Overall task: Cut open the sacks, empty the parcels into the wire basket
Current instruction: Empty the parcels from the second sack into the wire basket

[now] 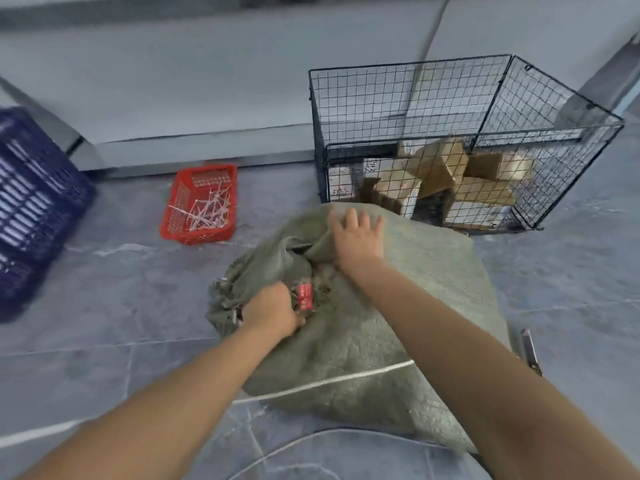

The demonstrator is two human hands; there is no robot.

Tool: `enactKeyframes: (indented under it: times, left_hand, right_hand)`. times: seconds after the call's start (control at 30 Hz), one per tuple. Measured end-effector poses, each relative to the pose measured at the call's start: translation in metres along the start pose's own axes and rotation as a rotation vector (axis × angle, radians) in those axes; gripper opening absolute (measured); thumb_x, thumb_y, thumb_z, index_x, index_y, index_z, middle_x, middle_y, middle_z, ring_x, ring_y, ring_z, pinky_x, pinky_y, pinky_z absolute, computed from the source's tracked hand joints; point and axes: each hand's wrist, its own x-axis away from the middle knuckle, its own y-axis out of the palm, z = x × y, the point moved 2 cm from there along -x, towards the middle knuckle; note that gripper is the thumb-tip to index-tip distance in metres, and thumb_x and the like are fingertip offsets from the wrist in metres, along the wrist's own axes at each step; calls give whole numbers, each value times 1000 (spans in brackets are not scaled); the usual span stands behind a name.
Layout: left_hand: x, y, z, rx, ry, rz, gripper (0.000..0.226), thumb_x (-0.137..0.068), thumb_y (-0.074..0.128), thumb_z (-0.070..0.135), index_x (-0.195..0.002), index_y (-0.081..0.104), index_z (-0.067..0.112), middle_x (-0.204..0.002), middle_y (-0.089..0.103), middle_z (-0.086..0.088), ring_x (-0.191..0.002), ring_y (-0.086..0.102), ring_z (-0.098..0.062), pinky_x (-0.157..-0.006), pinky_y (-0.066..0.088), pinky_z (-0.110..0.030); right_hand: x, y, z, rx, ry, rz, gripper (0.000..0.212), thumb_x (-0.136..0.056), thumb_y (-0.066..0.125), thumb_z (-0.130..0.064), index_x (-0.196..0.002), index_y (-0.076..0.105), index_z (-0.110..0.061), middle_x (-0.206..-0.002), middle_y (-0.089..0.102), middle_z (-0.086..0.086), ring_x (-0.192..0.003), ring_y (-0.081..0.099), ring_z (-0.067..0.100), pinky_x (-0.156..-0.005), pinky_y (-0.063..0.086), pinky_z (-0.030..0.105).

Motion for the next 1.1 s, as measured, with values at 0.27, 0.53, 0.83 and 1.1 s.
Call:
enactKeyframes:
  times: [0.27,0.53,0.83,1.1]
  left_hand:
    - [0,-45,24,373,133,408,15,-91,47,12,-95,60,5,-101,62,-15,-92,59,-33,-70,42,-36]
    - [45,-162,86,618,38,417,28,-84,49,-7,-106,61,7,-106,63,-12,-100,60,-30,-86,50,-38]
    - [122,-353,156,558,135,424,17,-96,45,18,-93,62,19,-95,57,1,-87,56,-16,-78,42,-28]
    - [170,-487,199,386,208,411,38,-87,48,-1,-124,45,7,-121,52,-15,-107,54,-34,-86,43,-41]
  right_hand:
    - [0,-31,28,-90,10,137,28,-88,46,-3,-113,59,-9,-116,55,11,-114,50,31,-90,40,39]
    - [48,-117,87,-738,463,104,24,-94,44,-14,-94,62,2,-92,63,19,-79,57,30,-63,40,31]
    - [119,-290,168,-817,656,88,28,-89,43,-17,-94,70,-10,-77,68,12,-69,62,31,-61,55,36]
    - [126,-449,196,-1011,623,142,17,-93,47,-9,-89,63,-7,-60,45,-3,-72,47,21,-64,32,25]
